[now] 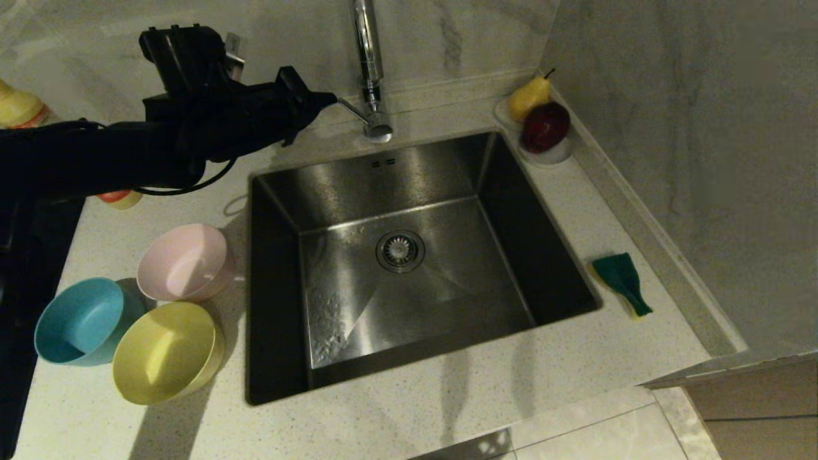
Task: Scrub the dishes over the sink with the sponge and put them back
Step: Turn on the faucet
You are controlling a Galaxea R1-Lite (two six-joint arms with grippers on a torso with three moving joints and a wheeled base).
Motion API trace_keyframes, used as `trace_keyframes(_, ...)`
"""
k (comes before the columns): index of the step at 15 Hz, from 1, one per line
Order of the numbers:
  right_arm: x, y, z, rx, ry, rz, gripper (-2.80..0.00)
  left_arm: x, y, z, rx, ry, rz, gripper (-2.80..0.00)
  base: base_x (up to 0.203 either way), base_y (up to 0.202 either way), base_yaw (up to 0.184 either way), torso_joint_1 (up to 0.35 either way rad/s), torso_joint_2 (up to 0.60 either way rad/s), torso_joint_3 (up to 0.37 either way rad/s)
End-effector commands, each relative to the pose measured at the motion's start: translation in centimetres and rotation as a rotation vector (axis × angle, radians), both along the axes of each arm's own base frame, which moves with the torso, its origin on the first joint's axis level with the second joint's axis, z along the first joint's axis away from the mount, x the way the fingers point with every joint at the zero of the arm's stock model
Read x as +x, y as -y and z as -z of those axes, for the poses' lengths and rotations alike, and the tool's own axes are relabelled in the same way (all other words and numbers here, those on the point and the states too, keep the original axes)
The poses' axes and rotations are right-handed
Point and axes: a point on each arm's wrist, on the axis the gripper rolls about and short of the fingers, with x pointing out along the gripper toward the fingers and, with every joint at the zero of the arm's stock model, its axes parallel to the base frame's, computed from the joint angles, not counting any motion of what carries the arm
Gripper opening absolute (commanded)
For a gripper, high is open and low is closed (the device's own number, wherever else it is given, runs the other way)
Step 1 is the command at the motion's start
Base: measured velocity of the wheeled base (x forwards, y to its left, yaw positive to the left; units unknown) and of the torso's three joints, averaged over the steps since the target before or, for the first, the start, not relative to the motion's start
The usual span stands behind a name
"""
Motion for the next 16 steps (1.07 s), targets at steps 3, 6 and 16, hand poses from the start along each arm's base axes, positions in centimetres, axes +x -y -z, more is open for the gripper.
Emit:
trace_keyframes(3, 0.0, 0.0, 0.0, 0.0, -0.001, 0.0, -2.8, 0.8, 0.6, 1.0, -0.003, -0.004, 0.015, -2.8, 0.0, 0.0, 0.0, 0.0, 0.0, 0.0)
trace_keyframes(6, 0.0, 0.0, 0.0, 0.0, -0.001, 0.0, -2.8, 0.7, 0.5, 0.9, -0.003, 0.0, 0.013, -2.8, 0.0, 0.0, 0.0, 0.0, 0.0, 0.0)
trace_keyframes(16, 0.0, 0.0, 0.0, 0.0, -0.001, 0.0, -2.8, 0.0, 0.3, -0.4, -0.013, 0.052, 0.016, -2.8, 0.0, 0.0, 0.0, 0.0, 0.0, 0.0)
